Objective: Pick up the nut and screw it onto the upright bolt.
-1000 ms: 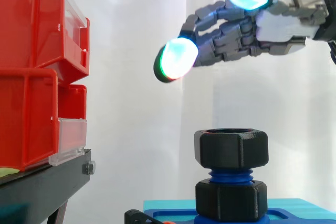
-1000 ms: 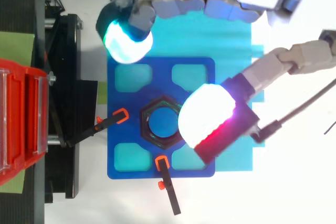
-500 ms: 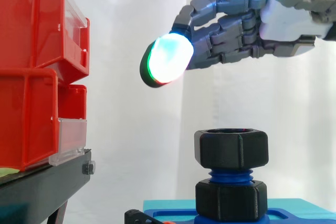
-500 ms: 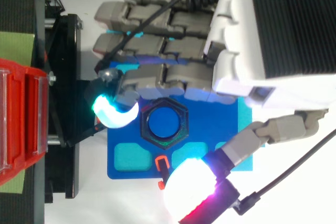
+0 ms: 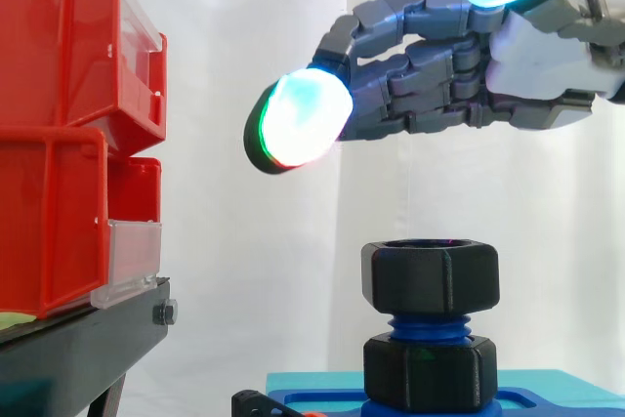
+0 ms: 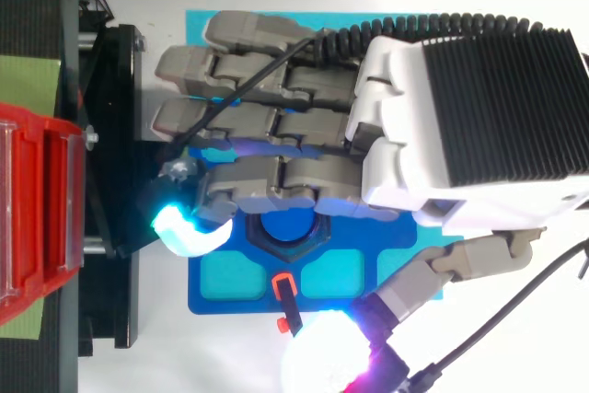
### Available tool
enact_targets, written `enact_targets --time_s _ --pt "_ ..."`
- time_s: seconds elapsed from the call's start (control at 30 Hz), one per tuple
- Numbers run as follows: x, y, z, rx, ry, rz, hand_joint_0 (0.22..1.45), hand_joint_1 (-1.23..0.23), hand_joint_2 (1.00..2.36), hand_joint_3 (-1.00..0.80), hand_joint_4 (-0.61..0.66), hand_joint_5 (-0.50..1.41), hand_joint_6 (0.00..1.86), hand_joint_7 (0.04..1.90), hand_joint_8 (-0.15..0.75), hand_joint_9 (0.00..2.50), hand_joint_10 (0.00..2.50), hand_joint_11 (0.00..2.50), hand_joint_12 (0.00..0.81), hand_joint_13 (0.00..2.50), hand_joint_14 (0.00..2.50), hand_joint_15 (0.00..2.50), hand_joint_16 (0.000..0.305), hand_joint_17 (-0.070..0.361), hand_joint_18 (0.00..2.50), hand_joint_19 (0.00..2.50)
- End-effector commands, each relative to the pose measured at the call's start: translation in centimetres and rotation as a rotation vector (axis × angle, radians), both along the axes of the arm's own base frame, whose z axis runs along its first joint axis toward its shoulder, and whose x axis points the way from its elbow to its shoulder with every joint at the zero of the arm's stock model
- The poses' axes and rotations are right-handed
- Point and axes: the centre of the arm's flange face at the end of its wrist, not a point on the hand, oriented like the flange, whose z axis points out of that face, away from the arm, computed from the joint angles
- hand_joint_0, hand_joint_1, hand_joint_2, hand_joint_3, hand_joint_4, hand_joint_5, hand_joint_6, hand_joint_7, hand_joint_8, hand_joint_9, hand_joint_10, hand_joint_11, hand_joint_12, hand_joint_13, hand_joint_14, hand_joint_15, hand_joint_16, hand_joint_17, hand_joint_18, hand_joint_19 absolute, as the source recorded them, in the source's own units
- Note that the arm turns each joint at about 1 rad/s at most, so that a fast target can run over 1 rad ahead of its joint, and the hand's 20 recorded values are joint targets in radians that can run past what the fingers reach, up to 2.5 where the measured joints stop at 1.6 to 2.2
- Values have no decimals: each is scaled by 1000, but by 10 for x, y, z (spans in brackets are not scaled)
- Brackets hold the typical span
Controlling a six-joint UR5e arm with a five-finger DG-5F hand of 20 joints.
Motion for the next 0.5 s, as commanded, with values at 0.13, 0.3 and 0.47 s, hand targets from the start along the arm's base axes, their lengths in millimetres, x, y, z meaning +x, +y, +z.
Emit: enact_targets --time_s 0.13,0.3,0.47 --pt "-1 1 -12 -9 43 1 489 -161 1000 -500 207 -193 502 718 237 266 0 0 356 67 0 0 54 122 0 0" --pt "2 -3 -26 -3 59 -6 490 -161 1000 -500 214 -189 502 733 239 277 0 0 355 73 0 0 54 122 0 0" --pt "3 -4 -30 2 66 -2 493 -182 1000 -500 218 -182 502 736 245 309 0 0 354 106 0 0 54 122 0 0"
